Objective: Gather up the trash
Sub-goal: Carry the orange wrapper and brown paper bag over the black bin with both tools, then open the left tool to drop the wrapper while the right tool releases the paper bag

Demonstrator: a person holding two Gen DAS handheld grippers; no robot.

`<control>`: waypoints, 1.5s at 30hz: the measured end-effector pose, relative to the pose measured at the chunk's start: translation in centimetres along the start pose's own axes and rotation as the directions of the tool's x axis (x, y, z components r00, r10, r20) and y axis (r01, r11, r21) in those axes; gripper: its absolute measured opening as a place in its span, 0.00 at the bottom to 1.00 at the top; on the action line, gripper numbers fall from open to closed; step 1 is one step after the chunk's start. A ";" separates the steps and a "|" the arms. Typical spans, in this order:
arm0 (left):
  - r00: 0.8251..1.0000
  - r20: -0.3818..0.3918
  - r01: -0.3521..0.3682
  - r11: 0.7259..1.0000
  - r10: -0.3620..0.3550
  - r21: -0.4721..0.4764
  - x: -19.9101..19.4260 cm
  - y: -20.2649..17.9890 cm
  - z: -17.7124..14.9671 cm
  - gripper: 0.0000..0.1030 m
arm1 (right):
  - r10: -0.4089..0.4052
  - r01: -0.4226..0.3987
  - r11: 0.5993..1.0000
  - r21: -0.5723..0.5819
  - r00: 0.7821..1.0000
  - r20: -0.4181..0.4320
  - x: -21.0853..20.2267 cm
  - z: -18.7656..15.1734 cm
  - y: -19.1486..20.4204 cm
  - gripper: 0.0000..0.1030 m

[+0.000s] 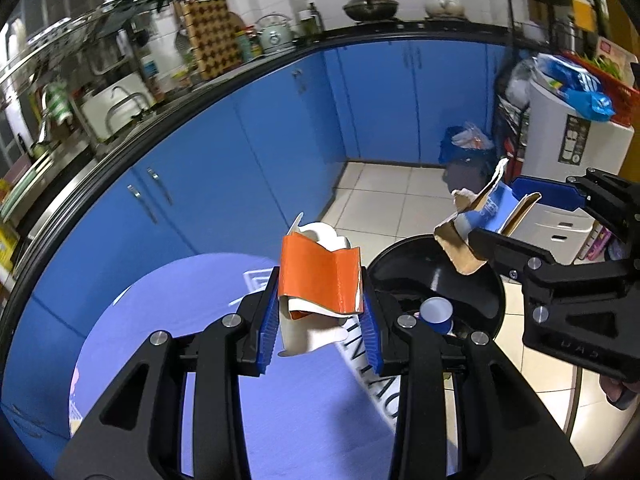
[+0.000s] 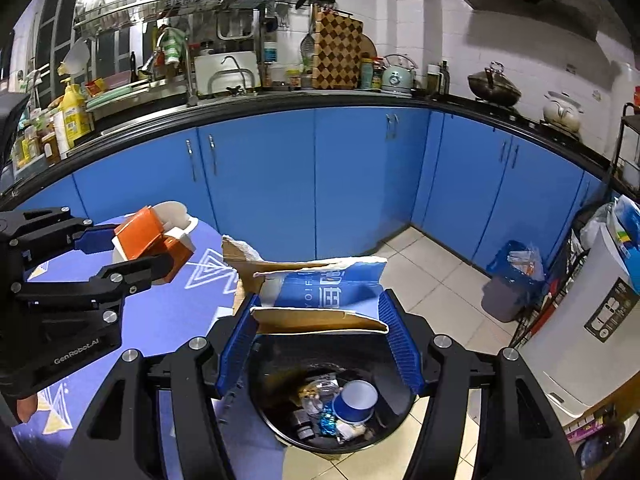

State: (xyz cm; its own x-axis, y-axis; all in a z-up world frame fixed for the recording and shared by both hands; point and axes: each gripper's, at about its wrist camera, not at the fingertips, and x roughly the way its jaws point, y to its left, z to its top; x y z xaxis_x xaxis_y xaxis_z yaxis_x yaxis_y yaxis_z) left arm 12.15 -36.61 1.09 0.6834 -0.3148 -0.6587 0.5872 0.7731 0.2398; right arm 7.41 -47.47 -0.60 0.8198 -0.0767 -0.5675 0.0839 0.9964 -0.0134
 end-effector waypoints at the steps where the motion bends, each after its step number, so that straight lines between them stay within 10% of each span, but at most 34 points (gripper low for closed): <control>1: 1.000 0.000 0.003 1.000 -0.003 0.005 0.2 -0.3 0.2 0.35 | -0.003 0.003 1.000 0.002 1.000 0.000 0.0 -0.1 -0.5 0.58; 22: 0.998 -0.032 0.047 0.996 -0.045 0.069 4.8 -5.4 2.9 0.37 | -0.038 0.040 0.998 0.057 0.999 -0.027 2.0 -1.7 -5.5 0.58; 35: 1.000 0.018 -0.021 0.998 0.020 0.058 5.0 -6.4 4.0 0.88 | -0.047 0.052 0.991 0.122 0.998 -0.047 2.5 -3.0 -8.0 0.58; 45: 0.996 0.033 -0.087 0.995 0.085 0.053 4.6 -3.8 3.2 0.91 | -0.037 0.041 0.995 0.090 0.998 -0.051 2.7 -2.5 -6.8 0.58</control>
State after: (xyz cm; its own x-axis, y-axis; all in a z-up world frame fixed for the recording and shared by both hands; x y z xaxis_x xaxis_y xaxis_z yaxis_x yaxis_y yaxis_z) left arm 14.42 -42.78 -0.56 0.7446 -0.2658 -0.6124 0.5480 0.7672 0.3333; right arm 7.64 -54.40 -4.07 0.7864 -0.1112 -0.6077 0.1684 0.9850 0.0377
